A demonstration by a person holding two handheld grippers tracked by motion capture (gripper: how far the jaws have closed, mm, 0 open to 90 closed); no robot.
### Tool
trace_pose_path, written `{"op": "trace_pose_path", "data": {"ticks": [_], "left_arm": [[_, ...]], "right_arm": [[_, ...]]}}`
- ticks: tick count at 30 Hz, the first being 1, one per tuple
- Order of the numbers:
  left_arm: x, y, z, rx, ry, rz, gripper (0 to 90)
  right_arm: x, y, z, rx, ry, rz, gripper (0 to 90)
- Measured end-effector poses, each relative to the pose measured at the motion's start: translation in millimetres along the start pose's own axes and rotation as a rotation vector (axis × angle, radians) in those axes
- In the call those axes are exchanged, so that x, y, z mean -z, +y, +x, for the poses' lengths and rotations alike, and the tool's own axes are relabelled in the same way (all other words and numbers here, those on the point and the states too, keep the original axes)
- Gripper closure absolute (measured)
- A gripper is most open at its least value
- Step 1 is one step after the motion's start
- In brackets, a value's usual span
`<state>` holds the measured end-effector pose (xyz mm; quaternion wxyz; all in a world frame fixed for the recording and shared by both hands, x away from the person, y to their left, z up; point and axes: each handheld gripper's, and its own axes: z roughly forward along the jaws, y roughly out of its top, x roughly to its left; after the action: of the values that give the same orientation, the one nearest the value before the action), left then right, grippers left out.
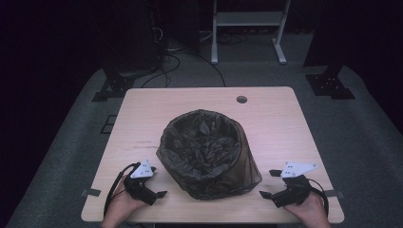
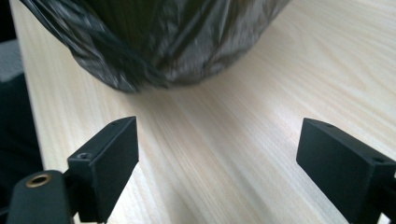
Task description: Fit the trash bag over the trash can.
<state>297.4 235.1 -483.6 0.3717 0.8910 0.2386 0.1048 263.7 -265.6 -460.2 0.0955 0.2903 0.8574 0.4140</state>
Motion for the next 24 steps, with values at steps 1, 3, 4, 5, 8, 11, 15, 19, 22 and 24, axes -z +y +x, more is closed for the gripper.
{"op": "trace_pose_path", "data": {"ticks": [1,3,4,5,8,11,15,19,22,24], "left_arm": [[0.0,0.0,0.0,0.0,0.0,0.0,0.0],[0.0,0.0,0.0,0.0,0.0,0.0,0.0],[0.0,0.0,0.0,0.0,0.0,0.0,0.0],[0.0,0.0,0.0,0.0,0.0,0.0,0.0],[0.0,0.0,0.0,0.0,0.0,0.0,0.0],[0.0,0.0,-0.1,0.0,0.0,0.0,0.0],[0.0,0.0,-0.1,0.0,0.0,0.0,0.0],[-0.1,0.0,-0.1,0.0,0.0,-0.001,0.0],[0.0,0.0,-0.2,0.0,0.001,0.0,0.0],[-0.1,-0.1,-0.2,0.0,0.0,0.0,0.0]], "right_arm": [[0.0,0.0,0.0,0.0,0.0,0.0,11.9],[-4.5,-3.5,0.0,0.0,-0.001,0.01,11.9],[-10.5,-5.6,0.7,0.025,-0.013,0.035,11.9],[-13.7,-6.4,1.0,0.031,-0.011,0.046,11.9],[-22.0,-7.1,0.9,0.035,0.004,0.056,11.9],[-29.0,-6.4,2.4,0.045,0.01,0.069,11.8],[-31.9,-6.0,5.9,0.071,-0.001,0.076,11.5],[-33.2,-6.9,6.5,0.086,-0.008,0.068,10.8],[-33.1,-8.1,6.2,0.085,-0.006,0.059,10.8],[-33.1,-8.1,6.3,0.085,-0.006,0.059,10.8]]}}
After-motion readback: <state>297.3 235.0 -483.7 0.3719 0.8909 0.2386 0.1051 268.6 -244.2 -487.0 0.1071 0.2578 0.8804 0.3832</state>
